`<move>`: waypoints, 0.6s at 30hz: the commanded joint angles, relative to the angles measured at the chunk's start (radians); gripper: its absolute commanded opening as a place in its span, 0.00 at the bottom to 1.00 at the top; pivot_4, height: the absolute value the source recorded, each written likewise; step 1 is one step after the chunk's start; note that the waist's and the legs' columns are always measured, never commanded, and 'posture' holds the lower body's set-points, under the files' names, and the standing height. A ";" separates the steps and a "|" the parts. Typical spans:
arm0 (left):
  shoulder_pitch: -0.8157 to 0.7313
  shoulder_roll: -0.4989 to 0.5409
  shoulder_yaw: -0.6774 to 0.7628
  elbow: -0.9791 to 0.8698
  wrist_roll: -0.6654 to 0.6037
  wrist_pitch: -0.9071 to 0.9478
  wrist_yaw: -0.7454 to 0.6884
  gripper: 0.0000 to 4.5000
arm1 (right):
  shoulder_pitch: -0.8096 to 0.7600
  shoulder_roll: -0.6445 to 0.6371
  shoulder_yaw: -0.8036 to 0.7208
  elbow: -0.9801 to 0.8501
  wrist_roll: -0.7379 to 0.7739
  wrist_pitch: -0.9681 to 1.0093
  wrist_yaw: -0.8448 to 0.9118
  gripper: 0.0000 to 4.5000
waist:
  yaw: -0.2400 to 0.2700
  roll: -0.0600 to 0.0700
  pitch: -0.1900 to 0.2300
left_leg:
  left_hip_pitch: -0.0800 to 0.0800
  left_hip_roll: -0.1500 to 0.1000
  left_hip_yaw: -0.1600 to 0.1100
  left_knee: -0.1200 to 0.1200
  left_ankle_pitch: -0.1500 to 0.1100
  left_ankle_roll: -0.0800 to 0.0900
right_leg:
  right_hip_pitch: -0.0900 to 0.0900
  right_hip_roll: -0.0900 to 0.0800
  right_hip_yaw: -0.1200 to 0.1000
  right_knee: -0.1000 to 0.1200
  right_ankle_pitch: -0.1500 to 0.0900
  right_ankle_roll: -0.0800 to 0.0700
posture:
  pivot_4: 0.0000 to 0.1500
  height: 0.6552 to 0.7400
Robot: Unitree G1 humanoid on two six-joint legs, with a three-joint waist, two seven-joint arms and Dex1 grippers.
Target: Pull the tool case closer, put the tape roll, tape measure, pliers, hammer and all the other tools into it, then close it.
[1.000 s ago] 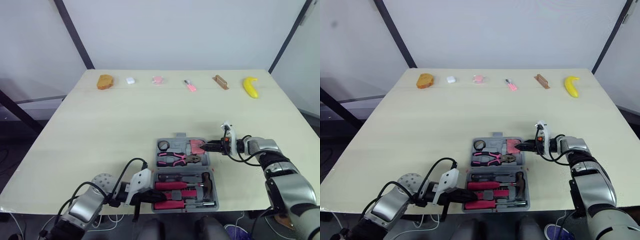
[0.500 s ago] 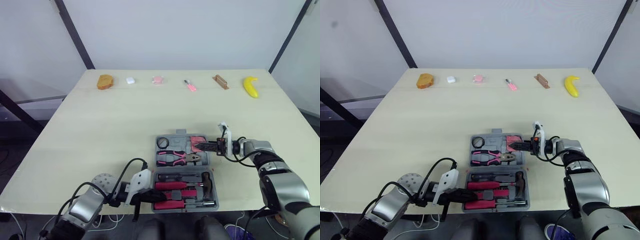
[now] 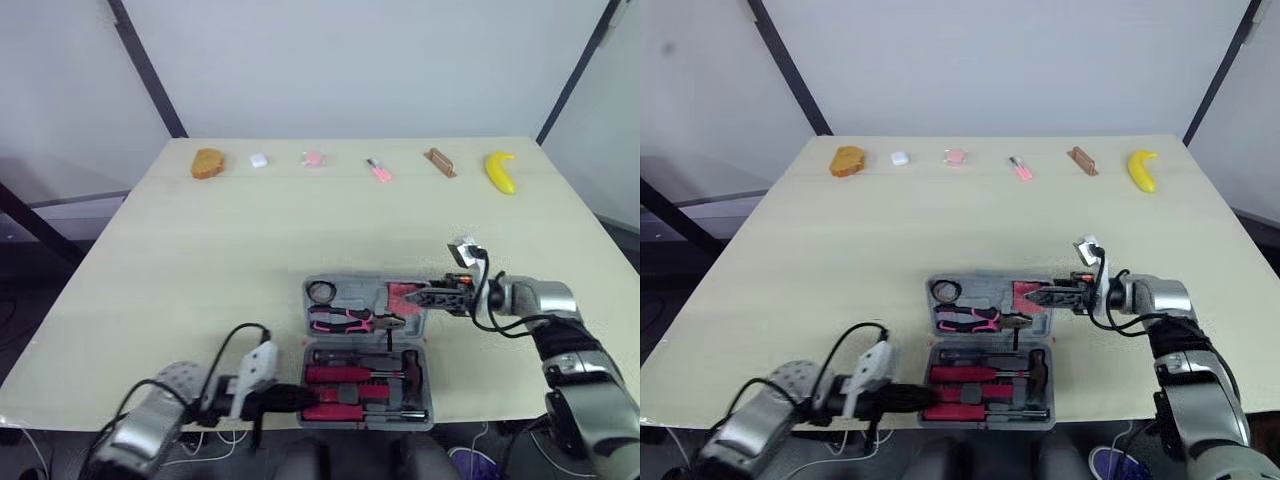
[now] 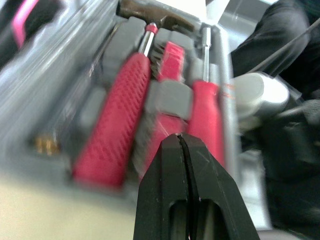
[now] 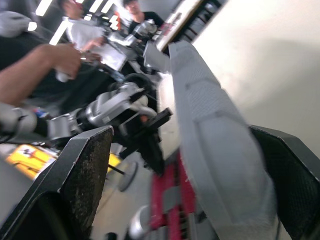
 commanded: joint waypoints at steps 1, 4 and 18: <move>0.118 0.125 0.189 -0.022 -0.086 0.022 -0.087 0.00 | 0.128 -0.102 0.003 -0.318 0.136 0.122 0.020 0.98 | 0.012 0.002 0.003 | 0.000 0.000 0.000 0.000 0.000 0.000 | 0.000 0.000 0.000 0.000 0.000 0.000 | 1.00 1.00; 0.087 0.133 0.298 0.088 -0.105 0.014 -0.061 0.00 | 0.274 -0.177 -0.018 -0.531 0.198 0.169 -0.027 0.98 | 0.033 0.002 0.002 | -0.001 -0.003 0.000 -0.002 0.000 0.000 | 0.000 -0.004 -0.002 -0.003 -0.001 0.000 | 1.00 1.00; -0.051 -0.004 0.425 0.059 -0.209 0.102 0.081 0.99 | 0.692 -0.158 -0.308 -0.657 -0.004 -0.580 -0.364 1.00 | 0.029 -0.005 0.004 | 0.000 -0.003 0.001 -0.002 0.000 0.000 | 0.000 0.001 0.000 -0.002 -0.001 0.000 | 1.00 1.00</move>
